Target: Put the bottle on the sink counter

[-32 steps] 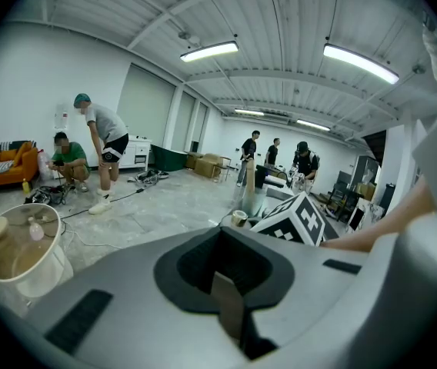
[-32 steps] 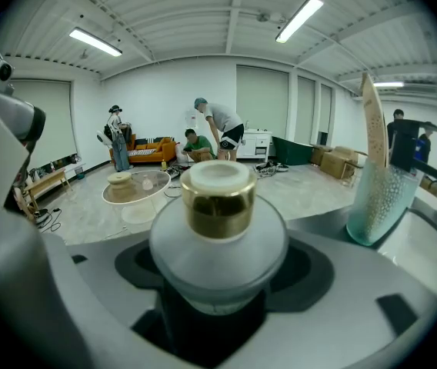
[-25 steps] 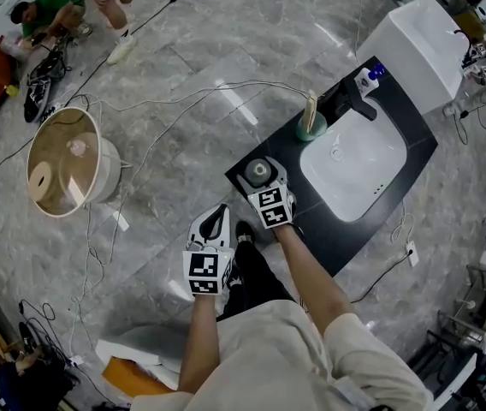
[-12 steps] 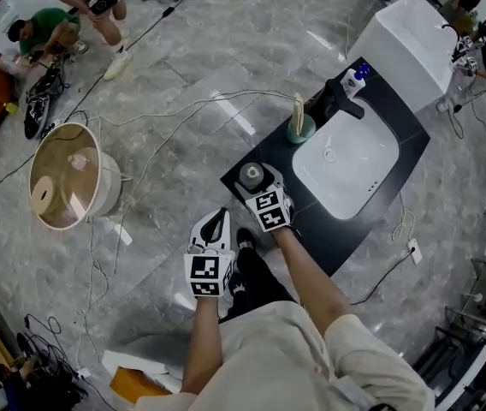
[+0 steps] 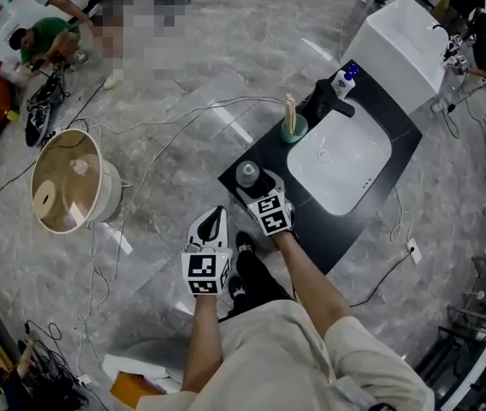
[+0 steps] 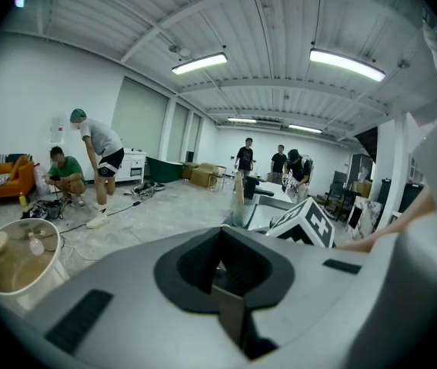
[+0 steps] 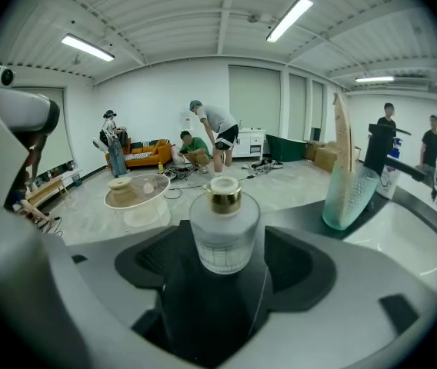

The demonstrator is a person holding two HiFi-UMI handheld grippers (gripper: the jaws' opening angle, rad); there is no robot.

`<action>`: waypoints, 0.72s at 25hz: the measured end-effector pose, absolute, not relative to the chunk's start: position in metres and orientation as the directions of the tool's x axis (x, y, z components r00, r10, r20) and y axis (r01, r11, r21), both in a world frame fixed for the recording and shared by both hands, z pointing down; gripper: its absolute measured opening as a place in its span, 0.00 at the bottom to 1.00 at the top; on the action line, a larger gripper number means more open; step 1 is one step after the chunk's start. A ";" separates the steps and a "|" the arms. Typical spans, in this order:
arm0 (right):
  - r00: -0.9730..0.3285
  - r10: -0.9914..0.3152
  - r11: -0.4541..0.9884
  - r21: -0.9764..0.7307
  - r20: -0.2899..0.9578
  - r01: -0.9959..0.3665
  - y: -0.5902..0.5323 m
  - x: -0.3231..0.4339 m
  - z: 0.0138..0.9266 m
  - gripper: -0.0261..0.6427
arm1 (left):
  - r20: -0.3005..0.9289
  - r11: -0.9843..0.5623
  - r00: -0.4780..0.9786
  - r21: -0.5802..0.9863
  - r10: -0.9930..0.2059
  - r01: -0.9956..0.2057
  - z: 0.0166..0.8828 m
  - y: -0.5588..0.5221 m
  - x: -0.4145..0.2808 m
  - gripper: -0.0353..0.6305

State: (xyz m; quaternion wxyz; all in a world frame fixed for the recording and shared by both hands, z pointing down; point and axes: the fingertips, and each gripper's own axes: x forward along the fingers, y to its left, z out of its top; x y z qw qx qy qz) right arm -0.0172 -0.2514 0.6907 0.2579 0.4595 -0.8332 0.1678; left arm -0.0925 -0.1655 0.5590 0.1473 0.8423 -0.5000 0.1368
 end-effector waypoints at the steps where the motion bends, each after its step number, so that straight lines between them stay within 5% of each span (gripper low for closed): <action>1: -0.443 -0.682 0.519 -0.042 0.582 -0.854 -0.250 -0.016 0.689 0.54 | 0.376 -0.457 0.462 0.110 -0.803 -0.883 0.558 -0.165 -0.093 0.06; 18: -0.417 -0.721 0.478 -0.039 0.554 -0.877 -0.214 0.001 0.647 0.54 | 0.357 -0.453 0.451 0.085 -0.818 -0.888 0.547 -0.152 -0.093 0.06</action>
